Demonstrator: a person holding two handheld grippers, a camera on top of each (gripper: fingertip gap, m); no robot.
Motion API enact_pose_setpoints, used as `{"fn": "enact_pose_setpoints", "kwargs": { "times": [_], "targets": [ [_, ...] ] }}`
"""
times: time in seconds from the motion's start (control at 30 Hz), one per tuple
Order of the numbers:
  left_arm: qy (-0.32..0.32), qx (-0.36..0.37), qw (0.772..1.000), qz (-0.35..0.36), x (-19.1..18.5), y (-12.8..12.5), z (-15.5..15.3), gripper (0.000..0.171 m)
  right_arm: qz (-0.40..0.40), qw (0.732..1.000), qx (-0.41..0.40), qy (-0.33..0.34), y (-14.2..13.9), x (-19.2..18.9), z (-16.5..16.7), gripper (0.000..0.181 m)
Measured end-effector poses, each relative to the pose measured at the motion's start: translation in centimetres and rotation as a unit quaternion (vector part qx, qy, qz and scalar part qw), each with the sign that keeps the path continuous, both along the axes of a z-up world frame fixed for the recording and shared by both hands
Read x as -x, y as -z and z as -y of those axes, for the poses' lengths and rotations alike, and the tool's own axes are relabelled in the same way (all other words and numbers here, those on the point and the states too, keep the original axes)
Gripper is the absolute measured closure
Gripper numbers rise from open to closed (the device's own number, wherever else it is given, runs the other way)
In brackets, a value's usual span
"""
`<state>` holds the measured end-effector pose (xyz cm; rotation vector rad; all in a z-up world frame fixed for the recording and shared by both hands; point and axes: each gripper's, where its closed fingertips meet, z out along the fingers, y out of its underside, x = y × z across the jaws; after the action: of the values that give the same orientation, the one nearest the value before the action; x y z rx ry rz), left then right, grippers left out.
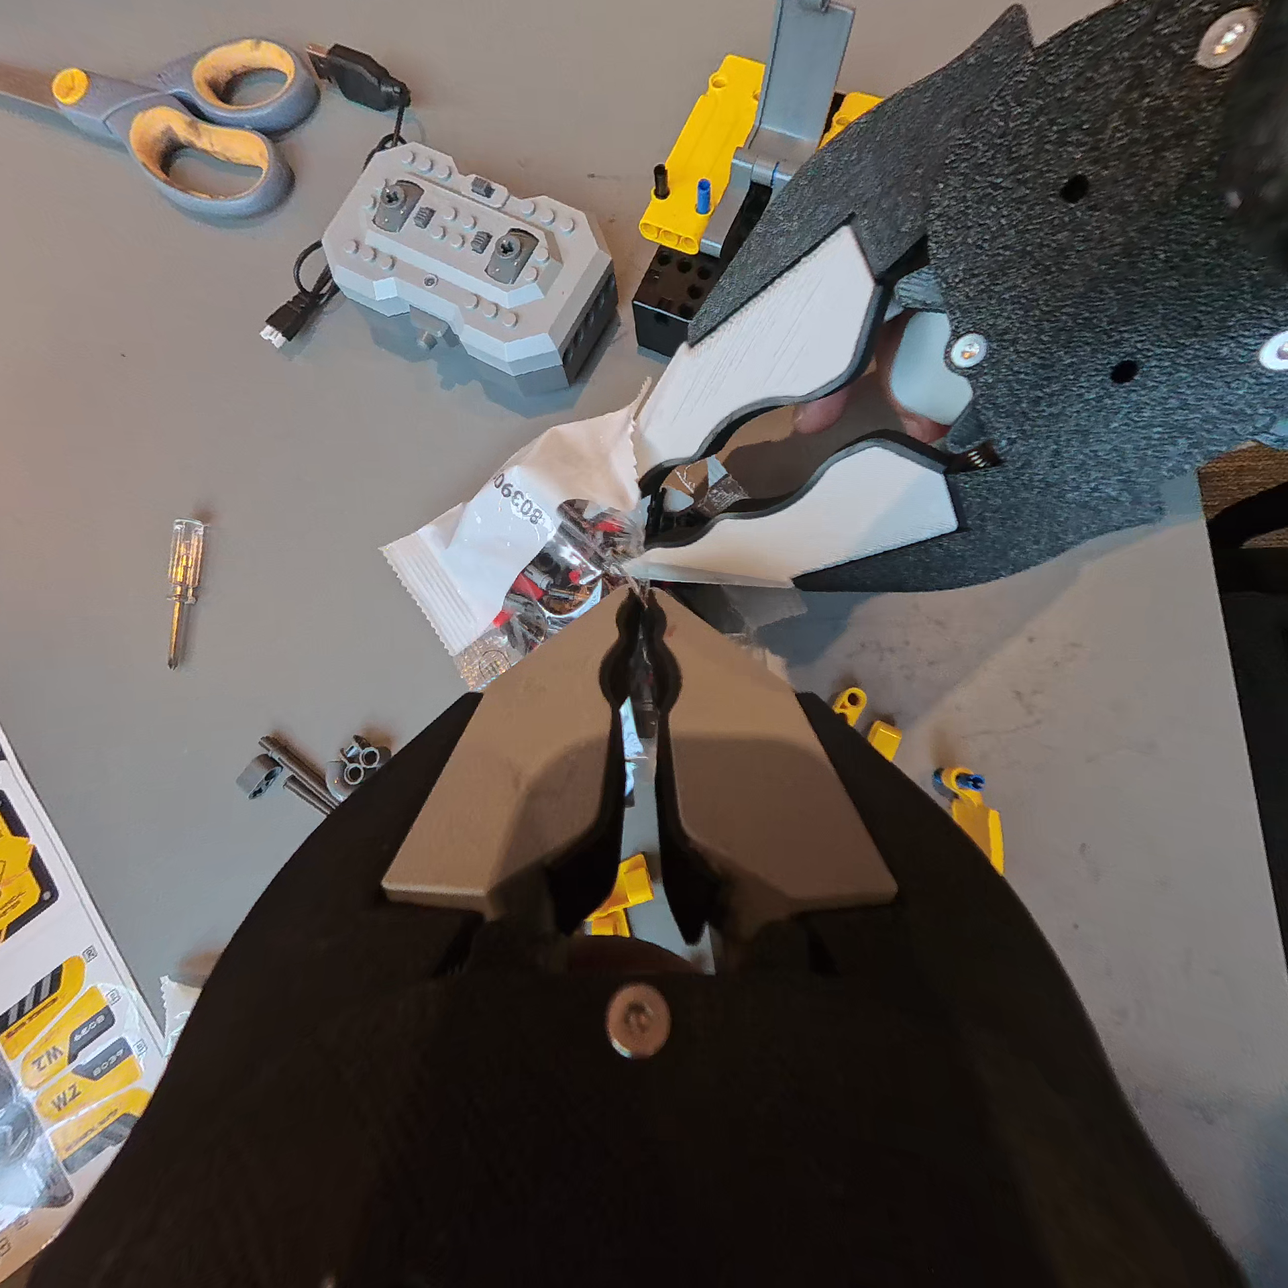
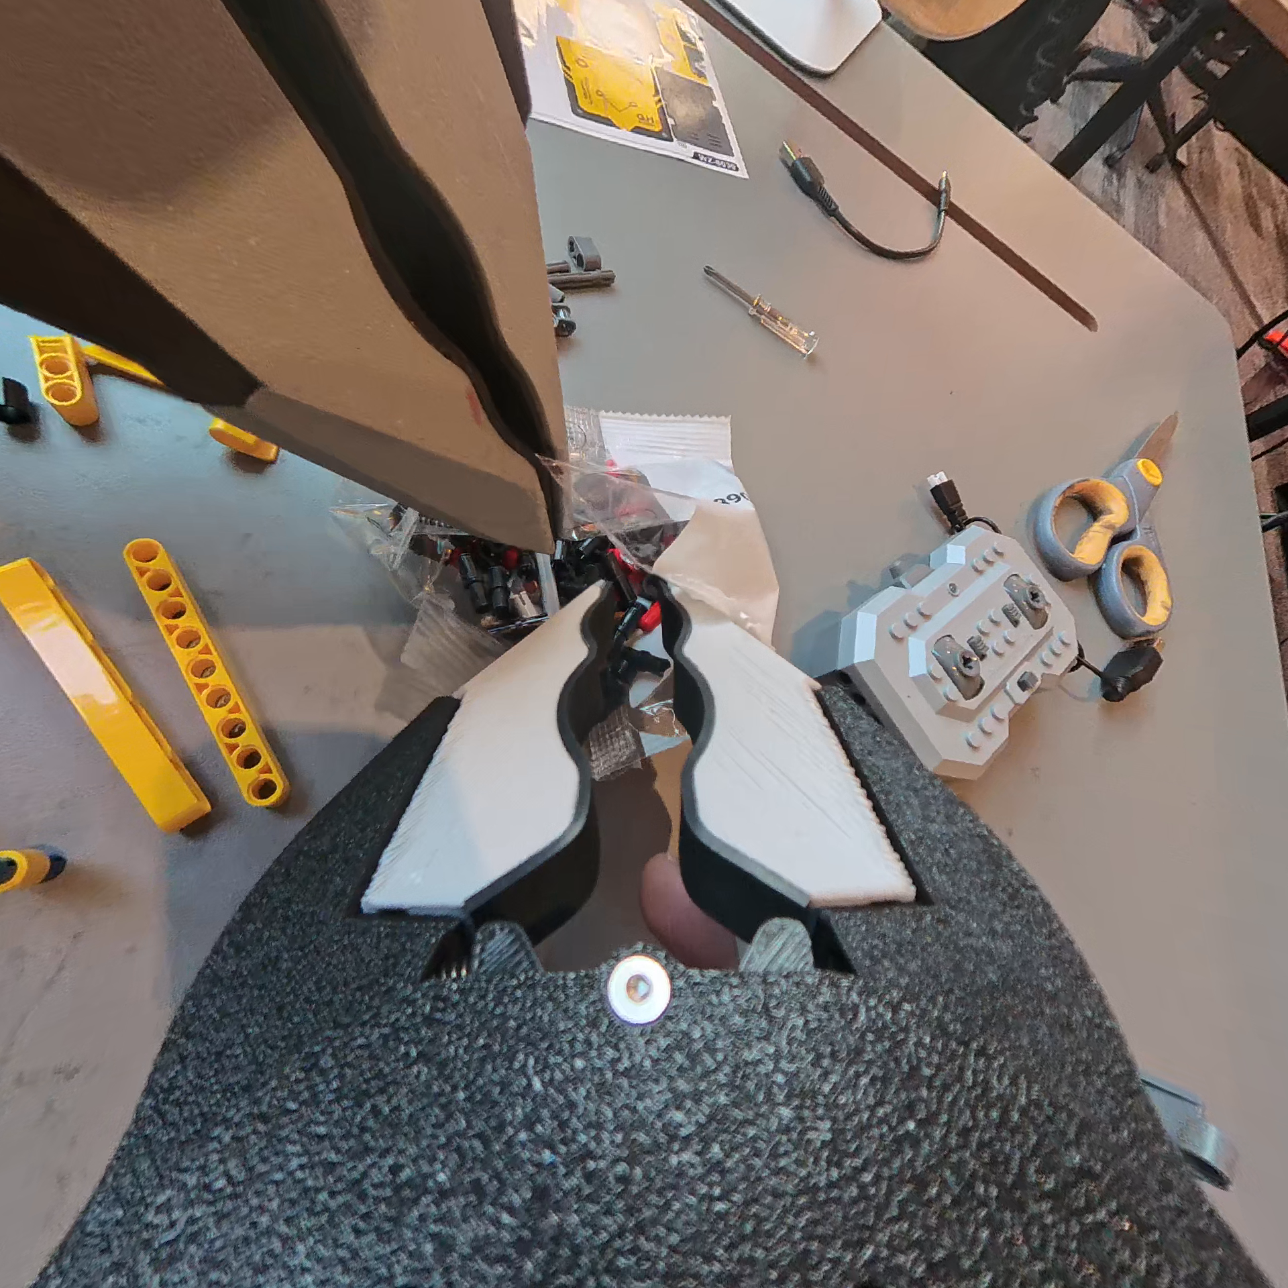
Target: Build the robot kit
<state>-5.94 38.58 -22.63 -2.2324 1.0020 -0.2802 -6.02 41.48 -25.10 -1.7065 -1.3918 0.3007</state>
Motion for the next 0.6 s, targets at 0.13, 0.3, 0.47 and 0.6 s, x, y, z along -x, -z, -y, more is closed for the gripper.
{"fn": "enact_pose_setpoints", "kwargs": {
  "times": [0.13, 0.3, 0.47, 0.6],
  "targets": [
    [0.009, 0.007, 1.0, -0.007, -0.1, 0.5, 0.3, 0.171, 0.018, 1.0, -0.005, -0.004, 0.6, 0.0, 0.1, 0.168],
    [0.002, 0.027, 1.0, -0.005, 0.2, 1.5, 0.1, 0.171, 0.028, 1.0, 0.012, -0.003, 1.4, 0.1, 0.1, 0.164],
    [-0.009, 0.027, 1.0, -0.001, 0.6, 1.4, -0.1, 0.17, 0.029, 1.0, 0.01, -0.001, 1.4, 0.2, 0.1, 0.164],
    [-0.024, 0.008, 1.0, -0.015, 1.0, 1.0, -0.6, 0.146, 0.029, 1.0, 0.011, -0.006, 1.3, 0.3, 0.3, 0.163]
  ]
}}
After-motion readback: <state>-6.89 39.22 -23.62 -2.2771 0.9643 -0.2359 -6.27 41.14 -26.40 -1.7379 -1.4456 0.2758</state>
